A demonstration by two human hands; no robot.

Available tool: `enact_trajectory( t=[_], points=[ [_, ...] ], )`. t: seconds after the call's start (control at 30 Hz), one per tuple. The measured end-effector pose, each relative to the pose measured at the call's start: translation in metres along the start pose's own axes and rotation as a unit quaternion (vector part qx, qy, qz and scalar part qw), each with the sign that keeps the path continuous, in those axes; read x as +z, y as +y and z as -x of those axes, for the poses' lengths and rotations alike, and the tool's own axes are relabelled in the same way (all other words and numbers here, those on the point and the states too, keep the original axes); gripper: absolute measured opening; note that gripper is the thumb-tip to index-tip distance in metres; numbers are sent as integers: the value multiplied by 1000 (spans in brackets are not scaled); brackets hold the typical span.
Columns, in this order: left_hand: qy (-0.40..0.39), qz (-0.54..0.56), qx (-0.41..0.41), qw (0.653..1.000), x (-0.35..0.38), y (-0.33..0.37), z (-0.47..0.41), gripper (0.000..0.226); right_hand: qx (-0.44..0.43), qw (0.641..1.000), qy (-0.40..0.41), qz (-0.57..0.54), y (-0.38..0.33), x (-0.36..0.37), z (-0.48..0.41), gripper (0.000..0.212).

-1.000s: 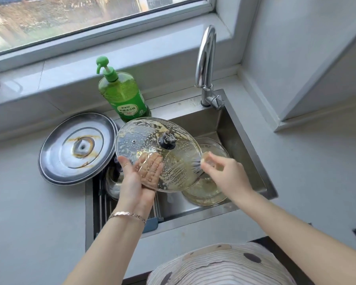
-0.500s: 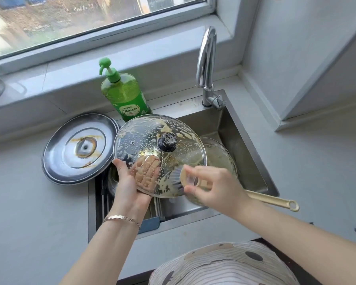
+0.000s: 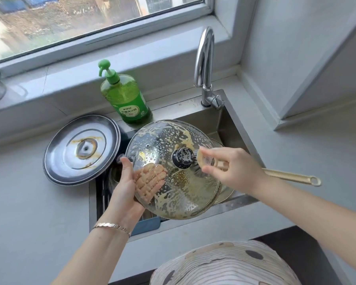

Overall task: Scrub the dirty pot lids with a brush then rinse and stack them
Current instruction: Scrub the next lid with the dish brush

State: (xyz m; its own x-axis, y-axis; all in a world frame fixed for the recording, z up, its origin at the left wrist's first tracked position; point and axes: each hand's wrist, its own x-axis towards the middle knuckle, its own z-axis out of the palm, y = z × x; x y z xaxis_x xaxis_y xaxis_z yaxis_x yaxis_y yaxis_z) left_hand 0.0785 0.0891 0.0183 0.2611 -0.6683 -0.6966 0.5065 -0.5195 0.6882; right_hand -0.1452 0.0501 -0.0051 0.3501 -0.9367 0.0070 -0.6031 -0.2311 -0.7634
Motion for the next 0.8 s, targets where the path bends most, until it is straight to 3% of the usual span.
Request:
enact_trajectory(
  t=[0.13, 0.27, 0.3, 0.4, 0.43, 0.57, 0.7, 0.8],
  points=[
    [-21, -30, 4, 999, -6, -1, -1, 60, 123, 992, 33, -7, 23, -19, -22, 43],
    [-13, -44, 3, 999, -5, -2, -1, 55, 0, 997, -72, 5, 6, -8, -4, 41],
    [-10, -39, 3, 999, -6, -1, -2, 54, 7, 997, -76, 10, 8, -7, 0, 40],
    [0, -8, 0, 1000, -9, 3, -3, 60, 135, 990, 35, 13, 33, -7, -2, 38],
    [9, 2, 3, 1000, -9, 4, -5, 61, 136, 990, 40, 7, 35, -3, 4, 41],
    [36, 57, 9, 998, -8, 5, -11, 59, -19, 998, -39, -41, 15, 22, 37, 47],
    [31, 103, 9, 994, -6, 6, -15, 61, 64, 996, 58, -38, 20, 24, 28, 47],
    [41, 107, 13, 993, -2, 7, -17, 59, -75, 997, 25, -21, -4, 44, 40, 47]
  ],
)
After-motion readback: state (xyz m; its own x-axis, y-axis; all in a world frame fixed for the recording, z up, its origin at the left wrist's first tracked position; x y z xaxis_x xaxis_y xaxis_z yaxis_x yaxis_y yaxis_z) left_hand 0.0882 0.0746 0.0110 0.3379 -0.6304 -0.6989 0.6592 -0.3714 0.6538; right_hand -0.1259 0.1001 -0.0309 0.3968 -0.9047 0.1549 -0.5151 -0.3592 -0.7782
